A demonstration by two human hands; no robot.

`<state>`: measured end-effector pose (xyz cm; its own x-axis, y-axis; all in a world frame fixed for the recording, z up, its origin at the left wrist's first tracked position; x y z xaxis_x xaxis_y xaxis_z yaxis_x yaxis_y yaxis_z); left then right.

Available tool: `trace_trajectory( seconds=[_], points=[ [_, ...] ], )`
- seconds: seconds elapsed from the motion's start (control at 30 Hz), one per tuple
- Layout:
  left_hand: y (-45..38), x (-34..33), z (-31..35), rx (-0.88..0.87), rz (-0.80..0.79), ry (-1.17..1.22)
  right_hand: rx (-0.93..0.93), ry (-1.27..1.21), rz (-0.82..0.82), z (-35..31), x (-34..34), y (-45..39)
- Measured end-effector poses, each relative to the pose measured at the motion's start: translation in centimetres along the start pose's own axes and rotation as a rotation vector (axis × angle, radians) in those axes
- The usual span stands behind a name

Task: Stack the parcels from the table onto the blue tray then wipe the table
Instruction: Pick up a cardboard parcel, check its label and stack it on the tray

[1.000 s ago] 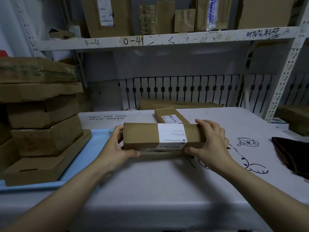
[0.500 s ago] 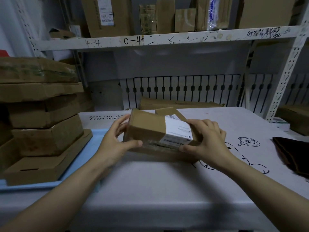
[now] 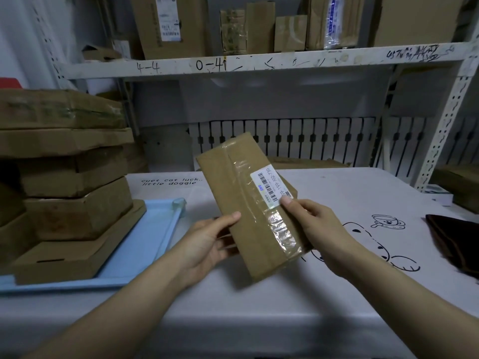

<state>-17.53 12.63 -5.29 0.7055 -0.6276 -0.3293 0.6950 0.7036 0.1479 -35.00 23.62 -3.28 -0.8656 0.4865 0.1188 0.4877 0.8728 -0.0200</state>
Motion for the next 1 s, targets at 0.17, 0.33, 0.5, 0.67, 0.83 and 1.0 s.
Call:
trace_trajectory(
  seconds=[0.17,0.33,0.5,0.67,0.83,1.0],
  points=[
    [0.4,-0.1,0.4,-0.011,0.062,-0.097,0.019,0.024,-0.023,0.6,0.0,0.0],
    [0.7,-1.1,0.9,-0.075,0.047,-0.078,-0.049,-0.037,-0.026,1.3,-0.4,-0.3],
    [0.8,-2.4,2.4,-0.148,0.012,-0.029,-0.352,-0.520,-0.120,2.6,-1.0,0.1],
    [0.6,-3.1,1.3,-0.099,0.065,-0.177,-0.432,-0.643,-0.241,2.9,-1.8,0.4],
    [0.8,-3.6,0.0,0.143,-0.047,0.007,-0.355,-0.592,-0.384,2.3,-2.2,1.0],
    [0.4,-2.9,-0.6,0.116,-0.053,0.058,-0.249,-0.430,-0.225,2.1,-2.1,0.5]
  ],
)
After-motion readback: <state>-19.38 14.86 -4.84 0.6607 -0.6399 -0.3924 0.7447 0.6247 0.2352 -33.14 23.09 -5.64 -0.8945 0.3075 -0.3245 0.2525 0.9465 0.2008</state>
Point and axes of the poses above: each hand's wrist, its own y-axis away from the middle knuckle, its own x-axis out of the back of the hand, z = x × y, the point moved 3 cm from there along -y, towards the middle knuckle, and after that the axes turned 4 degrees about -z, right-handed, at the moved point
